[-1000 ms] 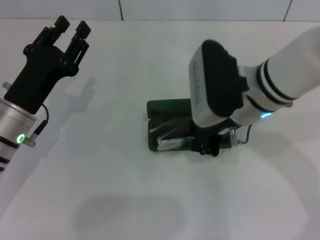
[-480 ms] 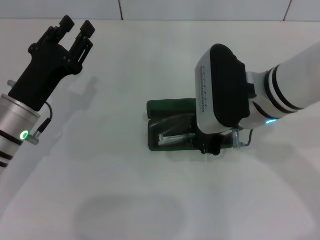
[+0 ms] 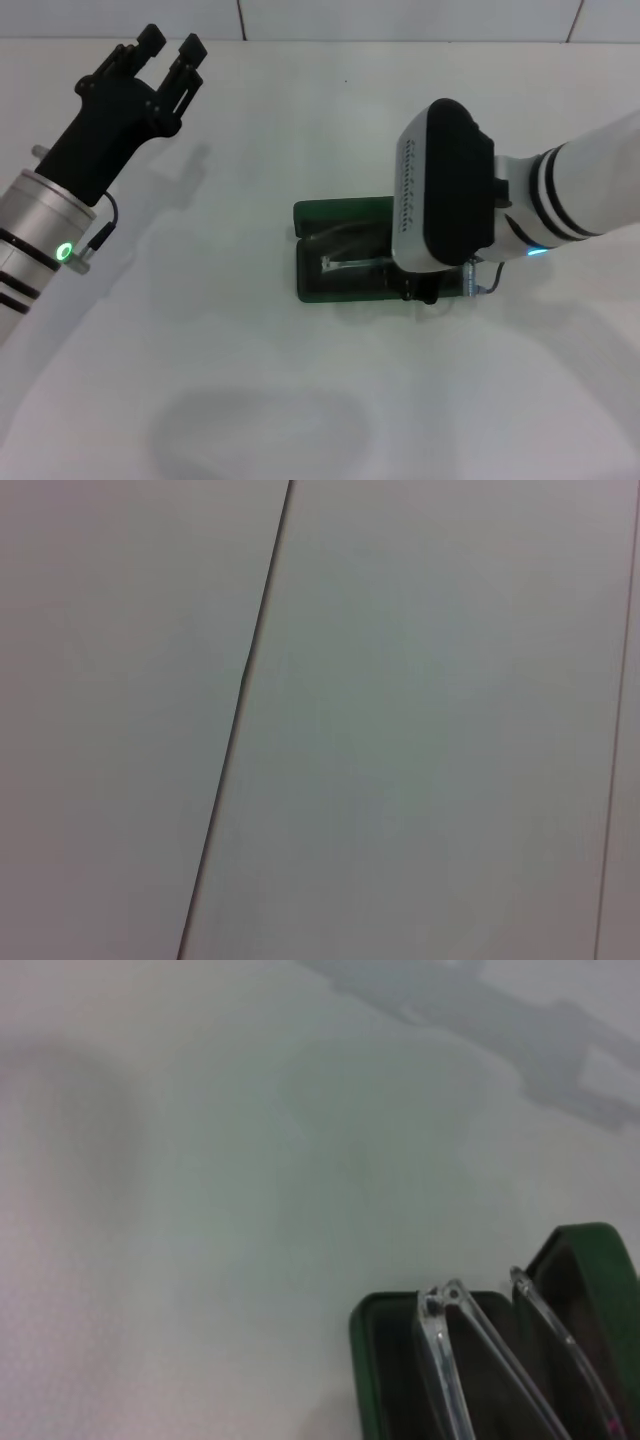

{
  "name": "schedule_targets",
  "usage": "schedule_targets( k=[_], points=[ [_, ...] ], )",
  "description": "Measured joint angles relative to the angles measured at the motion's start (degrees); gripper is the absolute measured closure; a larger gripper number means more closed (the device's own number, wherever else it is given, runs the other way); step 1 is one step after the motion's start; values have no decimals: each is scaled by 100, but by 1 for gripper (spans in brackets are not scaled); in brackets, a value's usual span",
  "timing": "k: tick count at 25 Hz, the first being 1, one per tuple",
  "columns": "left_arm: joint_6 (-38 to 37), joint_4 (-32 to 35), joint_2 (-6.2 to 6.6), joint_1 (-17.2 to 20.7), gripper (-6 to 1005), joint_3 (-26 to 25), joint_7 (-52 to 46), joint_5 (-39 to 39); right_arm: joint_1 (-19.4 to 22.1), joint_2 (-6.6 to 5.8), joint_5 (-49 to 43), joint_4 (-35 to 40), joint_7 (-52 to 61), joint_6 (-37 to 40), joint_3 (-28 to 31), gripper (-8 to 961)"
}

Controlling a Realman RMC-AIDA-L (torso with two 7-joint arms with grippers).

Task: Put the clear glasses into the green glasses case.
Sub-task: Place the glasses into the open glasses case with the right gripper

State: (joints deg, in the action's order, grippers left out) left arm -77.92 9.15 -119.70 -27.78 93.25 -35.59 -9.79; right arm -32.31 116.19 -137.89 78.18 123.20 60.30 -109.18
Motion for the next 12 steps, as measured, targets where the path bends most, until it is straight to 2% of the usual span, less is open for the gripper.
schedule_targets(
  k=[12],
  points=[
    [16, -19, 5, -77, 470, 1, 20, -16, -1, 0, -211, -22, 123, -292, -345, 762]
  ],
)
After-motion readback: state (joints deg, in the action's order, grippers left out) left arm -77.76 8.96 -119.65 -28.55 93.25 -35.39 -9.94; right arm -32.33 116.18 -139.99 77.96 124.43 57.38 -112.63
